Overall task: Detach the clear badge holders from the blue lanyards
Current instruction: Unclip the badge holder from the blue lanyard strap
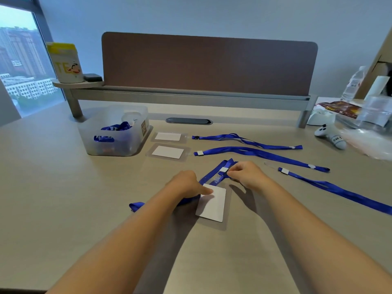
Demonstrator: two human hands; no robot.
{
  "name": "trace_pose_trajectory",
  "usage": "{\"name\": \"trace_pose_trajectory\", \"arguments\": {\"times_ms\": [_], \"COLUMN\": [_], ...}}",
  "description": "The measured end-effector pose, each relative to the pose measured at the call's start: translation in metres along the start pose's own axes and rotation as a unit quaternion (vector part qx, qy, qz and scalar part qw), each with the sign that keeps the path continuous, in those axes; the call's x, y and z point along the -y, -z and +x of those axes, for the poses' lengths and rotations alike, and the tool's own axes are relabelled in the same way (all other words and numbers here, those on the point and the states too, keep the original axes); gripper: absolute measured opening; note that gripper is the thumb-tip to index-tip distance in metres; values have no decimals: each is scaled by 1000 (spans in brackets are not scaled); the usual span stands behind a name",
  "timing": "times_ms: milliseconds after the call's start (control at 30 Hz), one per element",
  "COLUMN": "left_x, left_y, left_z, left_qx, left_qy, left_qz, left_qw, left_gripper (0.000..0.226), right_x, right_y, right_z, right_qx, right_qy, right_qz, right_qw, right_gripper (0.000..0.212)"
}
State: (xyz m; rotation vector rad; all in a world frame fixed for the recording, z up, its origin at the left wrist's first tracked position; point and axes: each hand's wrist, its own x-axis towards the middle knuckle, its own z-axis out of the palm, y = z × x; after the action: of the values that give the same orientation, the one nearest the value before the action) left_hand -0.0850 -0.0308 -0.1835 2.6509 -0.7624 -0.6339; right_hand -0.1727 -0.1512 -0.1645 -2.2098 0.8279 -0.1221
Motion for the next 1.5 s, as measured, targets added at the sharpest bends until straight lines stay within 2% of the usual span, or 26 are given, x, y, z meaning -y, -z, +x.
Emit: {"name": "trace_pose_trajectory", "arguments": {"times_ms": [133,400,633,767,867,967,1133,1267,1333,1400,1500], "left_x": [-8,-11,-4,-1,0,1,8,16,21,26,26], "left_y": [-4,5,35,55,64,68,75,85,89,90,85], "left_z": [1,1,-5,-13,-18,-21,-23,-22,-21,-20,-21], "left_qx": [-15,-7,-97,-134,-140,-137,-119,-140,-147,-145,-157], "left_qy": [19,11,-81,-137,-170,-188,-187,-172,-165,-159,-169], "left_qz": [19,-9,-101,-98,-77,-40,-18,-9,-5,-17,-49], "left_qw": [1000,1000,987,977,972,972,975,975,975,976,972], "left_gripper": [71,58,37,33,30,26,27,23,22,22,24], "right_x": [-3,-9,5,19,30,36,41,45,46,49,56], "right_y": [5,15,12,11,9,4,5,7,8,9,7], "right_z": [0,-4,-5,-4,-5,-3,-1,-3,-2,-2,-3], "right_qx": [-11,-10,-25,-52,-43,-28,-49,7,23,30,29], "right_qy": [1,24,88,145,186,186,185,182,175,171,173], "right_qz": [-14,-63,-54,-30,-36,-52,-105,-35,-12,5,11], "right_qw": [1000,998,994,988,981,981,976,983,984,985,985], "right_gripper": [30,36,39,52,58,48,8,13,5,18,22]}}
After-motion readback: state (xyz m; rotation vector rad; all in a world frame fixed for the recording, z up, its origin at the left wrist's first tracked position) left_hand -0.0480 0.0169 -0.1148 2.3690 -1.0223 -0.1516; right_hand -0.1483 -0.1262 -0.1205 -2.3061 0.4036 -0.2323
